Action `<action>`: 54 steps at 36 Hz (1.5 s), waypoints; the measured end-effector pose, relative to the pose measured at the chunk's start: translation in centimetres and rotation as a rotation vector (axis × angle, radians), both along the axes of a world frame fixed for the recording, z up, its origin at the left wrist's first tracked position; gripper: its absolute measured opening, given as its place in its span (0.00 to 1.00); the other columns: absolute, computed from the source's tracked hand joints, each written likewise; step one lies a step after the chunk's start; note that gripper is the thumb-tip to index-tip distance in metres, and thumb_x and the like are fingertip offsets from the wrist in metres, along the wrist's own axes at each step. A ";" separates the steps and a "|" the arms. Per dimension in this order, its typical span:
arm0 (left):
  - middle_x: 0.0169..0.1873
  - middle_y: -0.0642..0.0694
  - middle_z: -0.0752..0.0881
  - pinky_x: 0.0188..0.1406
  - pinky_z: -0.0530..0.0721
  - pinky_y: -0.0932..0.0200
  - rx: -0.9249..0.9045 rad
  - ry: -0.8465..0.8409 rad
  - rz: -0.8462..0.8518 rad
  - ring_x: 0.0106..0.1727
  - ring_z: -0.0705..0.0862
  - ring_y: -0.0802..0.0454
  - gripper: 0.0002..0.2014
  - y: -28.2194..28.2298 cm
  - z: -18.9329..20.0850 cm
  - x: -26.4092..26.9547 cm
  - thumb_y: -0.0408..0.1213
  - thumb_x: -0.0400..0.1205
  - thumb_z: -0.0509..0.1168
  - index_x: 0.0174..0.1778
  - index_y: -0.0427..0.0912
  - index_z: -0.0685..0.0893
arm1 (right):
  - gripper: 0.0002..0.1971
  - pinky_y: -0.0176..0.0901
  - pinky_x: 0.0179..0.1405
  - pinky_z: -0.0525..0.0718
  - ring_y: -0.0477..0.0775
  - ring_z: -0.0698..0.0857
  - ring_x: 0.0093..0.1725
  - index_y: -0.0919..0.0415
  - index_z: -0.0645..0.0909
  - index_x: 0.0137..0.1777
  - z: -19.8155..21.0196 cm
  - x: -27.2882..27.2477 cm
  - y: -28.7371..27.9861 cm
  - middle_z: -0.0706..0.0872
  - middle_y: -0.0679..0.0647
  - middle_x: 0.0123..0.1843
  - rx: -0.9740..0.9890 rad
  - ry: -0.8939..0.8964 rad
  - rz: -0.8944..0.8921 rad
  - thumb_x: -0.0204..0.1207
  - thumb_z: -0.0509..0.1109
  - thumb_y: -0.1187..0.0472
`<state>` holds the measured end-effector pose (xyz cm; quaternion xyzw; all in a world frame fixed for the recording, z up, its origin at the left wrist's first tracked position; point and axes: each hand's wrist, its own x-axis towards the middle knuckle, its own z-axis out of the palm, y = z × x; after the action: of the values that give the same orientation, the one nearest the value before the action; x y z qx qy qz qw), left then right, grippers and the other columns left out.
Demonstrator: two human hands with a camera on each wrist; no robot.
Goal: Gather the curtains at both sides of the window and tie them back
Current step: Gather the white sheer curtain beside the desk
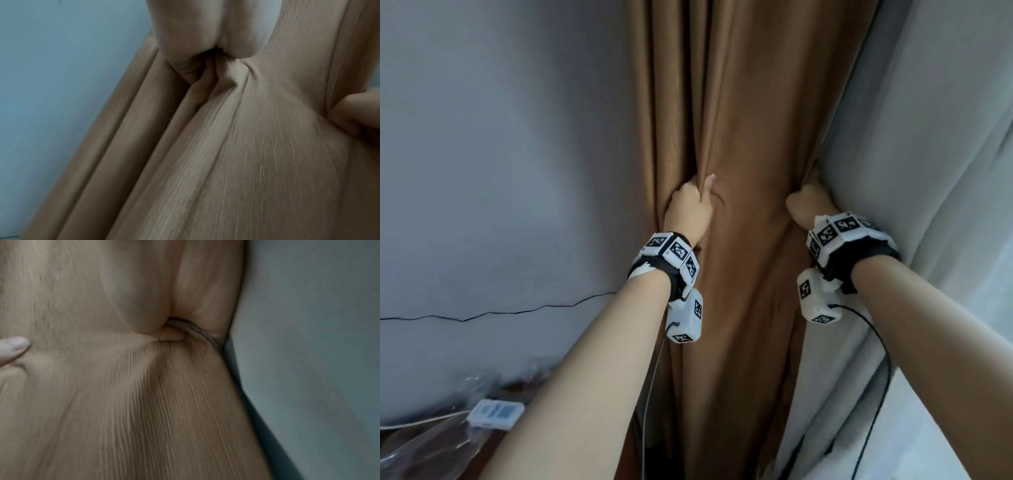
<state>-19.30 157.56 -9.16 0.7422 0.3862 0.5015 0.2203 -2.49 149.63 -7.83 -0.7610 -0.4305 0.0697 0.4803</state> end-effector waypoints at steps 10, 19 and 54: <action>0.55 0.33 0.86 0.59 0.80 0.43 -0.071 0.248 0.089 0.60 0.82 0.32 0.26 -9.1 -0.5 -2.4 0.55 0.88 0.49 0.62 0.38 0.81 | 0.34 0.55 0.62 0.76 0.71 0.78 0.66 0.65 0.47 0.83 -1.5 -2.4 -9.3 0.75 0.73 0.70 -0.102 -0.062 -0.031 0.79 0.58 0.69; 0.55 0.34 0.86 0.50 0.79 0.46 -0.100 0.433 0.174 0.57 0.84 0.31 0.19 -21.0 -0.9 -2.9 0.47 0.89 0.51 0.68 0.39 0.75 | 0.40 0.59 0.65 0.76 0.70 0.81 0.63 0.63 0.38 0.84 -2.0 -5.9 -23.5 0.80 0.71 0.67 -0.127 -0.154 -0.067 0.77 0.57 0.68; 0.53 0.39 0.86 0.53 0.81 0.51 -0.047 0.380 -0.009 0.61 0.83 0.37 0.14 -53.1 1.6 -0.2 0.46 0.82 0.65 0.54 0.39 0.81 | 0.11 0.35 0.37 0.80 0.52 0.86 0.39 0.64 0.86 0.52 -7.7 -0.8 -49.4 0.91 0.58 0.43 0.197 0.539 0.127 0.71 0.68 0.69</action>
<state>-19.50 104.51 -7.60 0.8197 0.4293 0.3423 0.1630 -3.33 100.21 -15.50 -0.6361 -0.3389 0.2572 0.6437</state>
